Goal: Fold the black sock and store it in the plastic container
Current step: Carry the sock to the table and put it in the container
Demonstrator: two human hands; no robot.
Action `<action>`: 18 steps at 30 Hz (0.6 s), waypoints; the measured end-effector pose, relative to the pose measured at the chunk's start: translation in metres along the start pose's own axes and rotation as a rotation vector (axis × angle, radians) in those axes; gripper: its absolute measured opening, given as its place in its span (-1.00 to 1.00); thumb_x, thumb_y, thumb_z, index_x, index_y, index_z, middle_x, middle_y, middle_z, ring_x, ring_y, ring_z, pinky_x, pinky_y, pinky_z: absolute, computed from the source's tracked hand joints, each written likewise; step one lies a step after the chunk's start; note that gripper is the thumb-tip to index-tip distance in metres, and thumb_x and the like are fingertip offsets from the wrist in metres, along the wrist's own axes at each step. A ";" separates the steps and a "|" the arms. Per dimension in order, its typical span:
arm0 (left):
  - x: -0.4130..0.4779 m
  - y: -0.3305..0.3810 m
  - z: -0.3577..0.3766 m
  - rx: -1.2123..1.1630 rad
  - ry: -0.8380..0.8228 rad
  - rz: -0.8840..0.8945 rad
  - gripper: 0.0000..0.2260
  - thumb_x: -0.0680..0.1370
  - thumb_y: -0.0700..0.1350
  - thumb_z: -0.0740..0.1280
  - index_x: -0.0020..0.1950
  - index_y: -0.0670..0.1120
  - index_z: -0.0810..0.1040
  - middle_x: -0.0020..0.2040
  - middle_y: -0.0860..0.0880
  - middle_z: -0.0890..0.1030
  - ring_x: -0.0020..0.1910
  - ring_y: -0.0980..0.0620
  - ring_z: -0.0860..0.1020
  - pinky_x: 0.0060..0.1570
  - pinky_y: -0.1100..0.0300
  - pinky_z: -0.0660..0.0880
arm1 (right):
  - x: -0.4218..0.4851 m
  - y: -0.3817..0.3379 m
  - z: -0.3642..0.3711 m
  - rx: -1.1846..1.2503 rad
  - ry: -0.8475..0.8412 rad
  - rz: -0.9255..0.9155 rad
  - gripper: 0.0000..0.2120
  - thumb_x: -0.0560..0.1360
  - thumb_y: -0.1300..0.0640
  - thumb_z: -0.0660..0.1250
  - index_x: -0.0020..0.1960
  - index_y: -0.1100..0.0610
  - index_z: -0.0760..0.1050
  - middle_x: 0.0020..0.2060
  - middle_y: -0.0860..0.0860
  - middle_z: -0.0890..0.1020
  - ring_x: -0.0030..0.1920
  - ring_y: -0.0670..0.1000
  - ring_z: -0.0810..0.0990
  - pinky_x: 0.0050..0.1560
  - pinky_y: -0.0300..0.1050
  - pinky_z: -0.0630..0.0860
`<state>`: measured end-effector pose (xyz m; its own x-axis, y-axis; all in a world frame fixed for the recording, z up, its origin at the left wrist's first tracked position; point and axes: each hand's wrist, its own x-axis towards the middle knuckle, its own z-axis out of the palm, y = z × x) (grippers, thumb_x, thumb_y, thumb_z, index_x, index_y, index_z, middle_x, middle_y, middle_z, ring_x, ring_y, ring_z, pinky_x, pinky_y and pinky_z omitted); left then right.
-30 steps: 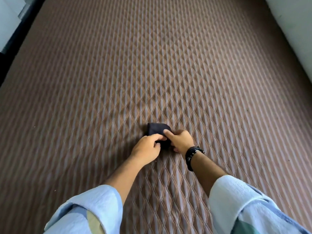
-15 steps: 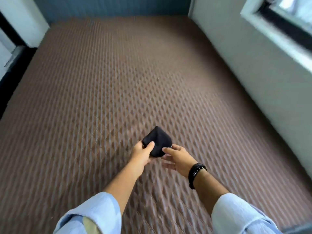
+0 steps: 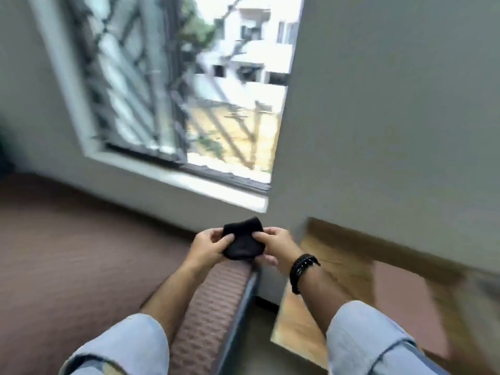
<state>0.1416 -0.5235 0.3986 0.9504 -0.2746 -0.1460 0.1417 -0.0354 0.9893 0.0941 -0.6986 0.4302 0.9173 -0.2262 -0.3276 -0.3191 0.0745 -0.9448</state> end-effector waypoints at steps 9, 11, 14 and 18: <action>-0.042 0.028 0.341 0.082 -0.346 -0.103 -0.81 0.63 -0.20 0.38 0.20 -0.23 0.67 -0.10 -0.13 0.74 -0.16 -0.06 0.71 -0.30 0.20 0.66 | -0.122 0.017 -0.329 0.180 0.447 0.107 -0.67 0.54 0.17 0.44 0.26 0.22 0.52 0.03 0.15 0.64 -0.21 -0.02 0.63 -0.45 -0.23 0.57; -0.060 0.023 0.409 0.073 -0.379 -0.162 -0.76 0.65 -0.24 0.34 0.27 -0.32 0.61 0.01 -0.22 0.68 -0.08 -0.14 0.67 -0.28 0.15 0.66 | -0.140 0.031 -0.389 0.174 0.490 0.146 -0.80 0.55 0.14 0.42 0.13 0.17 0.53 -0.04 0.11 0.65 -0.22 -0.02 0.62 -0.47 -0.23 0.57; -0.085 0.015 0.490 0.101 -0.393 -0.211 -0.76 0.64 -0.23 0.36 0.25 -0.33 0.61 0.08 -0.25 0.66 -0.09 -0.11 0.66 -0.26 0.18 0.66 | -0.167 0.047 -0.465 0.172 0.541 0.176 -0.93 0.58 0.15 0.39 -0.03 0.13 0.51 -0.18 0.04 0.63 -0.26 -0.04 0.61 -0.43 -0.23 0.60; -0.099 -0.002 0.566 0.151 -0.431 -0.247 -0.82 0.66 -0.25 0.32 0.23 -0.24 0.62 -0.01 -0.15 0.68 -0.12 -0.01 0.66 -0.32 0.26 0.62 | -0.183 0.067 -0.541 0.158 0.571 0.208 -0.83 0.58 0.27 0.35 0.16 0.20 0.51 -0.05 0.11 0.66 -0.16 0.01 0.65 -0.47 -0.20 0.61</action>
<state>-0.1099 -1.0395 0.4136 0.6890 -0.6102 -0.3909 0.2754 -0.2785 0.9201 -0.2235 -1.1777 0.4290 0.5542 -0.6715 -0.4919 -0.3981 0.3052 -0.8651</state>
